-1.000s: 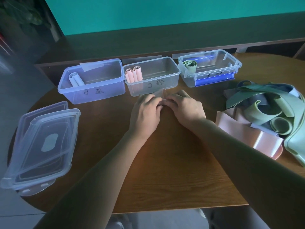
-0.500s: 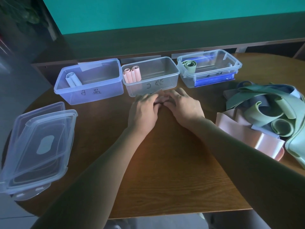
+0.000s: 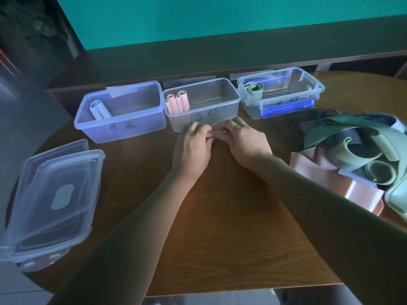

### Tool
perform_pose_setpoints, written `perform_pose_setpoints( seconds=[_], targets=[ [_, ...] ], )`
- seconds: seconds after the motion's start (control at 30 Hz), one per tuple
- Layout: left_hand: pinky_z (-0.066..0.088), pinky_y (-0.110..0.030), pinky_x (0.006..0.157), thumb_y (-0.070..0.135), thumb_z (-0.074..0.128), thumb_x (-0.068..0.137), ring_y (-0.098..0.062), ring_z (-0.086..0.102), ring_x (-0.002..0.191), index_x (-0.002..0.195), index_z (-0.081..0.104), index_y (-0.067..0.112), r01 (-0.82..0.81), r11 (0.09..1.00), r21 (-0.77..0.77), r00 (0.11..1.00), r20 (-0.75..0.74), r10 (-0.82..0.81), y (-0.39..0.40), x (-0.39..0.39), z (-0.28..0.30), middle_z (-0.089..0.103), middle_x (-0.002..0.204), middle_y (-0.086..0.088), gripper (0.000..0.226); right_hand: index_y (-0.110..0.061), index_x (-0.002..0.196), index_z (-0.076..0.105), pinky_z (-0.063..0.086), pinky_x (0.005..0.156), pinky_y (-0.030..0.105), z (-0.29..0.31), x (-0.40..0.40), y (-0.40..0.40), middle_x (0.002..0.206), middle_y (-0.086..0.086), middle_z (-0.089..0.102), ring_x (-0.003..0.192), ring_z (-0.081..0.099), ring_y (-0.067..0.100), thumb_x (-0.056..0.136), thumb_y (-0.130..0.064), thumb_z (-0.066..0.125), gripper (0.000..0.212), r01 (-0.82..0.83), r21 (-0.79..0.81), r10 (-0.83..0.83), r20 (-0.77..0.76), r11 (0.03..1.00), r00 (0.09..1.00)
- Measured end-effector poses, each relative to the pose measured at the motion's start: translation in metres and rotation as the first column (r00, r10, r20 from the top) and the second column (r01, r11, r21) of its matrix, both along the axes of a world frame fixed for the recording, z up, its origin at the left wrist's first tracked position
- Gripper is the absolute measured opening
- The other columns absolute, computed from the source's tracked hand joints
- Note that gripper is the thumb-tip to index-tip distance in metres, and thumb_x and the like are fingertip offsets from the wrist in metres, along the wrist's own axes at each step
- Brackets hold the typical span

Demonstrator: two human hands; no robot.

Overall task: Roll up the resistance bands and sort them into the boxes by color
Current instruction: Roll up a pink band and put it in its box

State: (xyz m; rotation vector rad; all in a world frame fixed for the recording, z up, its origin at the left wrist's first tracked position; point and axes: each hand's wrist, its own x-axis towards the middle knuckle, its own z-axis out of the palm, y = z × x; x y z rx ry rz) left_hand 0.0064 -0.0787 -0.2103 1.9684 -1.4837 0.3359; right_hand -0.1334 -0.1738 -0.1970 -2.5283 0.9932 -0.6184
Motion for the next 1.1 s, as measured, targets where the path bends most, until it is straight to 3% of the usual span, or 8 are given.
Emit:
perform_pose_setpoints(
  seconds=[0.2, 0.4, 0.57, 0.7, 0.83, 0.97, 1.1],
  targets=[
    [0.054, -0.042, 0.076, 0.031, 0.078, 0.085, -0.028, 0.06, 0.097, 0.1, 0.071, 0.012, -0.006, 1.0, 0.028, 1.0, -0.011, 0.006, 0.004, -0.001, 0.001, 0.065, 0.098, -0.007, 0.026, -0.031, 0.123, 0.059, 0.037, 0.076, 0.03, -0.001, -0.008, 0.008, 0.123, -0.007, 0.058, 0.111, 0.061, 0.021, 0.104, -0.05, 0.042, 0.032, -0.002, -0.029, 0.001, -0.023, 1.0, 1.0],
    [0.052, -0.04, 0.077, 0.031, 0.076, 0.086, -0.025, 0.059, 0.095, 0.097, 0.074, 0.012, 0.086, 0.995, 0.059, 0.996, -0.004, -0.086, 0.024, -0.01, 0.002, 0.065, 0.094, -0.006, 0.022, -0.027, 0.119, 0.061, 0.046, 0.079, 0.033, -0.005, -0.028, 0.029, 0.114, -0.004, 0.059, 0.103, 0.064, 0.024, 0.102, -0.054, 0.045, 0.036, 0.009, -0.02, -0.009, 0.0, 1.0, 1.0],
    [0.05, -0.034, 0.075, 0.035, 0.075, 0.084, -0.023, 0.058, 0.088, 0.089, 0.072, 0.011, 0.163, 0.985, 0.051, 0.986, 0.007, -0.164, 0.05, -0.021, -0.001, 0.062, 0.086, -0.003, 0.025, -0.03, 0.115, 0.052, 0.048, 0.074, 0.033, -0.004, -0.051, 0.055, 0.11, -0.008, 0.055, 0.091, 0.064, 0.021, 0.101, -0.054, 0.051, 0.028, -0.013, 0.007, 0.013, 0.034, 1.0, 0.999],
    [0.05, -0.03, 0.076, 0.037, 0.069, 0.087, -0.019, 0.057, 0.088, 0.096, 0.072, 0.012, 0.223, 0.975, 0.016, 0.975, -0.017, -0.222, 0.074, -0.036, 0.0, 0.065, 0.087, -0.001, 0.027, -0.034, 0.114, 0.054, 0.047, 0.068, 0.029, -0.001, -0.072, 0.078, 0.108, -0.01, 0.052, 0.085, 0.064, 0.018, 0.102, -0.049, 0.052, 0.02, -0.068, -0.016, 0.069, 0.039, 0.998, 0.997],
    [0.05, -0.033, 0.076, 0.031, 0.07, 0.091, -0.019, 0.057, 0.087, 0.093, 0.069, 0.012, 0.274, 0.962, -0.006, 0.962, -0.024, -0.274, 0.095, -0.045, 0.001, 0.067, 0.088, 0.002, 0.02, -0.038, 0.115, 0.058, 0.052, 0.074, 0.03, 0.002, -0.091, 0.095, 0.11, -0.013, 0.052, 0.081, 0.06, 0.011, 0.099, -0.055, 0.052, 0.024, -0.093, 0.01, 0.093, 0.017, 0.996, 0.996],
    [0.049, -0.032, 0.079, 0.038, 0.054, 0.1, -0.02, 0.057, 0.089, 0.094, 0.071, 0.012, 0.257, 0.966, -0.027, 0.966, -0.002, -0.258, 0.099, -0.05, 0.004, 0.066, 0.092, 0.001, 0.032, -0.04, 0.121, 0.057, 0.051, 0.084, 0.032, 0.004, -0.093, 0.099, 0.115, -0.014, 0.051, 0.09, 0.059, 0.014, 0.095, -0.052, 0.059, 0.029, -0.076, 0.051, 0.077, -0.017, 0.996, 0.997],
    [0.048, -0.026, 0.09, 0.033, 0.069, 0.092, -0.018, 0.057, 0.098, 0.107, 0.076, 0.013, 0.195, 0.981, 0.002, 0.981, 0.012, -0.195, 0.096, -0.049, 0.004, 0.063, 0.104, -0.001, 0.026, -0.038, 0.122, 0.064, 0.049, 0.084, 0.03, 0.003, -0.088, 0.095, 0.112, -0.014, 0.051, 0.099, 0.063, 0.018, 0.099, -0.054, 0.052, 0.029, -0.005, 0.105, 0.003, 0.022, 0.994, 1.0]
  ],
)
